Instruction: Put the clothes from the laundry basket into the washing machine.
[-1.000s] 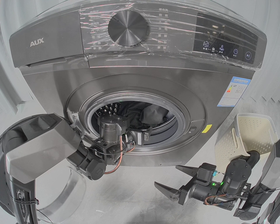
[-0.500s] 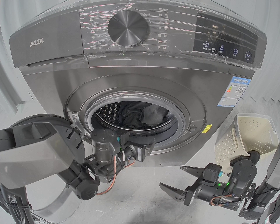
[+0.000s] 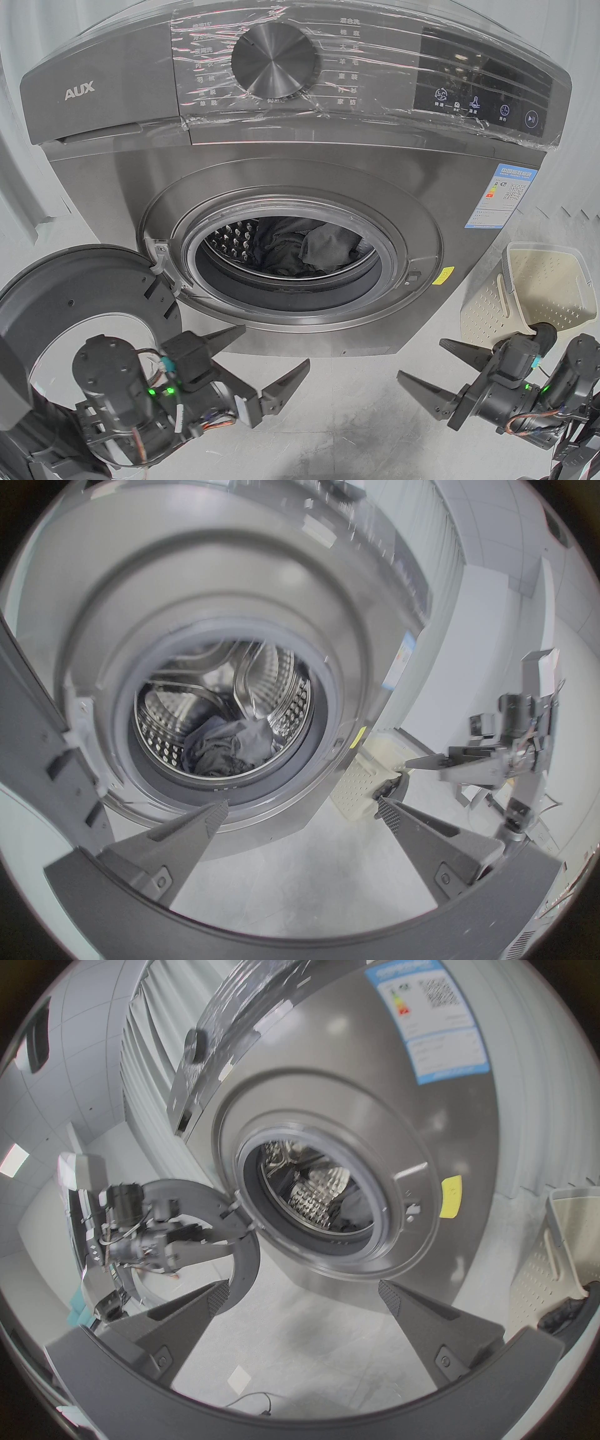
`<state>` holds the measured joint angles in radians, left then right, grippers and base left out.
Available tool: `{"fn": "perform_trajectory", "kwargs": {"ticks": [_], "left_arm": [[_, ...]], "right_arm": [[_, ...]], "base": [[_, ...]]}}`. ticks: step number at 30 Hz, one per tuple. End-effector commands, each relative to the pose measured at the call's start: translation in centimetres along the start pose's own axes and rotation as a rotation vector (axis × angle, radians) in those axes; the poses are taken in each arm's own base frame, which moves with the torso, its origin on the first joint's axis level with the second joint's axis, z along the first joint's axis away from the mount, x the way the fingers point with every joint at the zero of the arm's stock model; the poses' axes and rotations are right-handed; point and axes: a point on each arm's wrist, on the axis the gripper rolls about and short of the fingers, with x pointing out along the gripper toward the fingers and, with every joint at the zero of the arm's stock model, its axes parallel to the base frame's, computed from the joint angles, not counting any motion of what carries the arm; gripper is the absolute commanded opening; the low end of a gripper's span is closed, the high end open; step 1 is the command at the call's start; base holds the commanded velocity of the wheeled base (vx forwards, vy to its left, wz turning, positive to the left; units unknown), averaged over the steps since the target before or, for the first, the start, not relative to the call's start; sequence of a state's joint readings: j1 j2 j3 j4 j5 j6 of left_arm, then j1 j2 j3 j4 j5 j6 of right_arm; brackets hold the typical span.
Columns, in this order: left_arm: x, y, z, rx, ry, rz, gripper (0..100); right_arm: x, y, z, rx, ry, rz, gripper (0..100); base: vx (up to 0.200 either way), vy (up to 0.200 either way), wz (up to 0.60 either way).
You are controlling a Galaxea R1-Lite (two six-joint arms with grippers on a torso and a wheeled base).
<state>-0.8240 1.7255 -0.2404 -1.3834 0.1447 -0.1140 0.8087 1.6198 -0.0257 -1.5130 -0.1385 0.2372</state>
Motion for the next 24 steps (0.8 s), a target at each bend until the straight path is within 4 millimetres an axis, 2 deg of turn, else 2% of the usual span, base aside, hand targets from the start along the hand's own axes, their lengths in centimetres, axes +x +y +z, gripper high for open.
{"fn": "perform_trajectory", "kwargs": {"ticks": [1, 5, 9, 11, 15, 16, 24], "left_arm": [[-6.6, 0.3, 2.6, -0.024, -0.153, -0.032, 100], [-8.2, 1.4, 2.7, -0.024, -0.178, 0.017, 100], [-9.6, 2.2, 2.3, 0.010, -0.185, 0.070, 100], [-10.5, 2.8, 2.9, 0.014, -0.234, 0.127, 100], [-11.4, 3.0, 3.4, 0.020, -0.274, 0.141, 100], [-12.4, 3.4, 3.6, 0.023, -0.284, 0.176, 100], [-15.1, 4.1, 2.4, 0.036, -0.196, 0.251, 100]], "right_arm": [[-3.2, -1.5, 2.7, 0.035, -0.157, -0.108, 100], [-4.2, -2.5, 3.4, 0.033, -0.190, -0.178, 100], [-5.9, -2.7, 3.8, 0.023, -0.207, -0.209, 100], [-7.1, -2.8, 3.7, 0.020, -0.181, -0.223, 100], [-8.2, -2.9, 3.5, 0.021, -0.162, -0.240, 100], [-10.0, -3.1, 3.0, 0.023, -0.136, -0.268, 100], [-13.4, -3.7, 2.1, -0.001, -0.157, -0.396, 100]], "base": [[0.000, 0.000, 0.00], [0.000, 0.000, 0.00], [-0.200, 0.000, 0.00], [-0.200, 0.000, 0.00], [-0.200, 0.000, 0.00], [-0.200, 0.000, 0.00], [-0.200, 0.000, 0.00]]}}
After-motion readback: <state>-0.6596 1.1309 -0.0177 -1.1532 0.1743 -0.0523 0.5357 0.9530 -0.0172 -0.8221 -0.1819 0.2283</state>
